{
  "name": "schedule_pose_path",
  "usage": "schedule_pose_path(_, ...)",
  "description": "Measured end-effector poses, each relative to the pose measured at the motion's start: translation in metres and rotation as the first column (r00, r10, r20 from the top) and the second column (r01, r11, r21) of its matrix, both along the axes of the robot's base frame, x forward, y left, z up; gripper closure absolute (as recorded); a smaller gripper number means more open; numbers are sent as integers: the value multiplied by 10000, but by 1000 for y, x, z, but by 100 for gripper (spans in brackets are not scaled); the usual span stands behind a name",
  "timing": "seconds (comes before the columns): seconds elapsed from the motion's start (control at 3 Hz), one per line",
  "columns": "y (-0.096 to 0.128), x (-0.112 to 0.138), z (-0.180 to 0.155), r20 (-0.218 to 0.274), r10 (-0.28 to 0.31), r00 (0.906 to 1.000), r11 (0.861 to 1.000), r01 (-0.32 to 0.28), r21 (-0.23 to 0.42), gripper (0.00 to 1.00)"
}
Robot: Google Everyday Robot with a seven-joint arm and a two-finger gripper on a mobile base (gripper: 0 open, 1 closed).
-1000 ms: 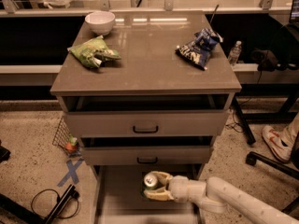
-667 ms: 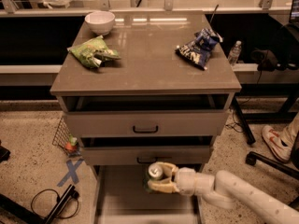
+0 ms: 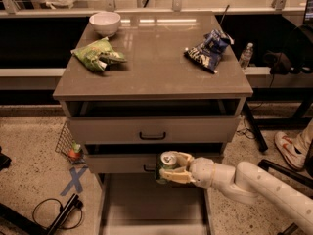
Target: Pick green can from bottom drawer and place on counter
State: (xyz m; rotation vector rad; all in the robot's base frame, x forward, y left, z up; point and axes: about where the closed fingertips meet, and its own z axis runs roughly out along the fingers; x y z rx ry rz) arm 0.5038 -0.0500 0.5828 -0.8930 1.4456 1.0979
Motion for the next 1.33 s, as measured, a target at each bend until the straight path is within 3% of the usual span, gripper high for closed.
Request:
schedule_pose_path(0.67,4,-1,0,-75,-29,10000,9998,30,221,100)
schedule_pose_path(1.0,3,-6,32,-181,-537,9984,9975,545,439,100)
schedule_pose_path(1.33,1,-14,95,-65,-1302,9915,9913,1303,169,100)
